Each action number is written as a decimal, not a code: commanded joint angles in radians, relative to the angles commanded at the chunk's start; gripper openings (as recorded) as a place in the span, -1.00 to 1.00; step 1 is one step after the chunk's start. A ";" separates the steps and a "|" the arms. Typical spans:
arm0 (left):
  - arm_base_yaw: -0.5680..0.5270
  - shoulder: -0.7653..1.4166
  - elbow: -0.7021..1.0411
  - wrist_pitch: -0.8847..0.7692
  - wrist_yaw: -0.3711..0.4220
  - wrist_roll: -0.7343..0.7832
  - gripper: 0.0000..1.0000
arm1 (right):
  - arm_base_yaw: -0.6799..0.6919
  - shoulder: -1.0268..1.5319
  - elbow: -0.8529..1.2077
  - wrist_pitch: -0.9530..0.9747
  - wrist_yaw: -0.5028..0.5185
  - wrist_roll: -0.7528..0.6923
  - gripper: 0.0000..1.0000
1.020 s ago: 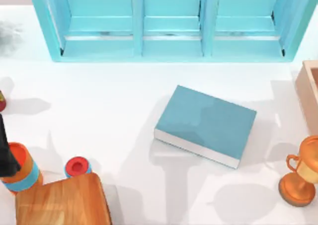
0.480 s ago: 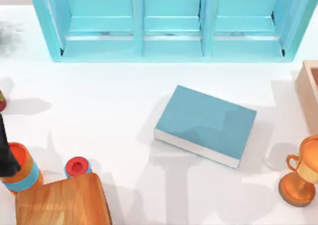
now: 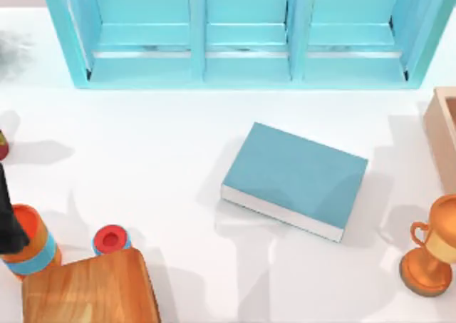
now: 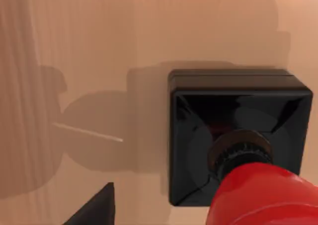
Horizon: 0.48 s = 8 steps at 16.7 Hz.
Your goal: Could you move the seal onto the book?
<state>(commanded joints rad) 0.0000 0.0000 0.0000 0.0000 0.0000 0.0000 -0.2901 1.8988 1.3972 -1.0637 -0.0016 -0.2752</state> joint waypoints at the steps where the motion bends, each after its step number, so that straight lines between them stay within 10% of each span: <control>1: 0.000 0.000 0.000 0.000 0.000 0.000 1.00 | 0.000 0.008 -0.033 0.038 0.000 0.000 1.00; 8: 0.000 0.000 0.000 0.000 0.000 0.000 1.00 | 0.001 0.017 -0.080 0.091 0.000 0.001 0.85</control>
<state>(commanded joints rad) 0.0000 0.0000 0.0000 0.0000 0.0000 0.0000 -0.2894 1.9163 1.3171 -0.9723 -0.0016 -0.2741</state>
